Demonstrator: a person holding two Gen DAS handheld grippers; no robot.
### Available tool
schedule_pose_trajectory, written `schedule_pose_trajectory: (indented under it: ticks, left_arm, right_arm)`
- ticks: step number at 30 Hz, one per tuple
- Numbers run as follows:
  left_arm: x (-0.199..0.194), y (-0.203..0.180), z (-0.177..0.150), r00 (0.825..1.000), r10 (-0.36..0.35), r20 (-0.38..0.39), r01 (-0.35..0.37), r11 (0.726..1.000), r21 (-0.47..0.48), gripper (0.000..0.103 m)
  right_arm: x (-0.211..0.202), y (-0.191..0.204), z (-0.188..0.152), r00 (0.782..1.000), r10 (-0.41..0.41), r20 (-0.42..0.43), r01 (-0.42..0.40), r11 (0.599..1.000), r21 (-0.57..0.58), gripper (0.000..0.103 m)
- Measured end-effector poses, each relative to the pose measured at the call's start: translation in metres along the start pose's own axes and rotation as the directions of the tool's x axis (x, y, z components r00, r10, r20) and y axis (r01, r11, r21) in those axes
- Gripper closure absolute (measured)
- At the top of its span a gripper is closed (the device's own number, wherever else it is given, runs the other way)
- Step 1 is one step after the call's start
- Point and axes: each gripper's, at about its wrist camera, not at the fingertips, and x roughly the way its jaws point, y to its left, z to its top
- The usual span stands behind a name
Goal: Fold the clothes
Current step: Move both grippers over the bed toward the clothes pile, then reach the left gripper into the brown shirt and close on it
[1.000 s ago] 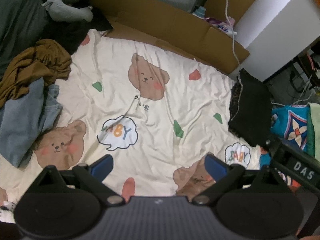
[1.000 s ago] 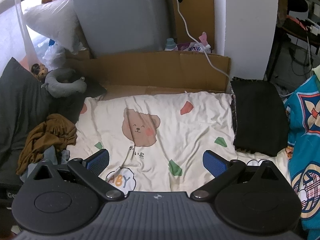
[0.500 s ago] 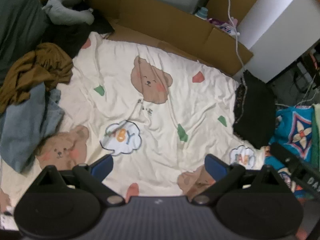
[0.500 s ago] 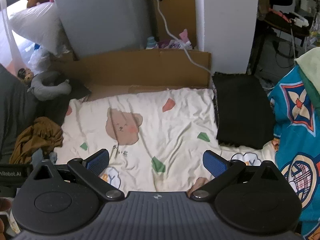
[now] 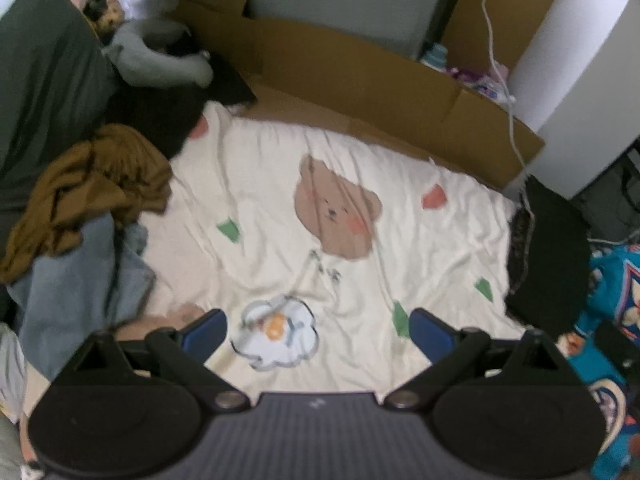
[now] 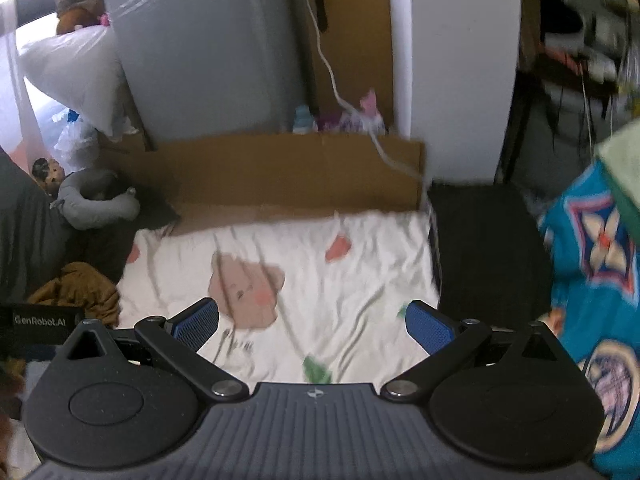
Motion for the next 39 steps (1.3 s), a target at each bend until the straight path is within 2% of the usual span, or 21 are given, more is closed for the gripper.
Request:
schedule_pose_trajectory:
  ticks: [4, 10, 12, 14, 17, 19, 22, 25, 29, 31, 35, 38, 39]
  left_arm:
    - [0.001, 0.005, 0.008, 0.999, 0.025, 0.035, -0.025, 1.0, 0.003, 0.005]
    - [0.009, 0.017, 0.02, 0.999, 0.034, 0.033, -0.032, 0.999, -0.033, 0.006]
    - [0.01, 0.016, 0.026, 0.996, 0.049, 0.07, -0.048, 0.999, -0.009, 0.007]
    - [0.011, 0.016, 0.032, 0.989, 0.078, 0.127, -0.081, 0.996, 0.021, 0.007]
    - [0.017, 0.019, 0.04, 0.968, 0.136, 0.21, -0.149, 0.988, 0.048, 0.007]
    - [0.023, 0.024, 0.044, 0.961, 0.16, 0.227, -0.17, 0.985, 0.029, 0.008]
    - [0.03, 0.034, 0.051, 0.96, 0.159, 0.231, -0.163, 0.987, -0.003, 0.009]
    - [0.035, 0.04, 0.055, 0.942, 0.193, 0.273, -0.199, 0.98, -0.005, 0.009]
    - [0.049, 0.056, 0.063, 0.945, 0.201, 0.258, -0.192, 0.98, -0.058, 0.01]
    - [0.054, 0.063, 0.064, 0.946, 0.207, 0.25, -0.192, 0.978, -0.081, 0.011]
    - [0.063, 0.077, 0.069, 0.933, 0.215, 0.29, -0.197, 0.976, -0.092, 0.011]
    - [0.079, 0.1, 0.068, 0.948, 0.2, 0.246, -0.17, 0.976, -0.139, 0.011]
    - [0.084, 0.107, 0.066, 0.948, 0.206, 0.241, -0.172, 0.972, -0.158, 0.011]
  right_arm:
    - [0.004, 0.005, 0.006, 0.999, 0.048, 0.023, -0.048, 0.999, -0.01, 0.0]
    - [0.019, 0.006, 0.012, 0.995, 0.093, 0.028, -0.093, 0.996, -0.001, 0.0]
    - [0.027, 0.005, 0.012, 0.994, 0.104, 0.044, -0.105, 0.994, 0.014, 0.0]
    - [0.035, 0.004, 0.011, 0.993, 0.111, 0.05, -0.112, 0.994, 0.014, 0.0]
    - [0.047, 0.006, 0.005, 0.992, 0.12, 0.043, -0.119, 0.993, -0.023, 0.0]
    - [0.052, 0.008, 0.002, 0.99, 0.133, 0.034, -0.132, 0.99, -0.045, 0.0]
    - [0.057, 0.014, -0.002, 0.985, 0.169, 0.034, -0.166, 0.983, -0.084, 0.0]
    - [0.061, 0.022, -0.005, 0.979, 0.199, 0.045, -0.192, 0.973, -0.127, 0.0]
    - [0.064, 0.031, -0.011, 0.965, 0.254, 0.06, -0.24, 0.954, -0.18, 0.0]
    - [0.068, 0.032, -0.014, 0.957, 0.283, 0.057, -0.27, 0.948, -0.171, 0.0]
    - [0.084, 0.027, -0.019, 0.953, 0.3, 0.046, -0.292, 0.947, -0.133, 0.0]
    - [0.097, 0.022, -0.023, 0.958, 0.283, 0.052, -0.275, 0.953, -0.126, 0.0]
    - [0.101, 0.022, -0.025, 0.96, 0.272, 0.059, -0.263, 0.955, -0.135, 0.0]
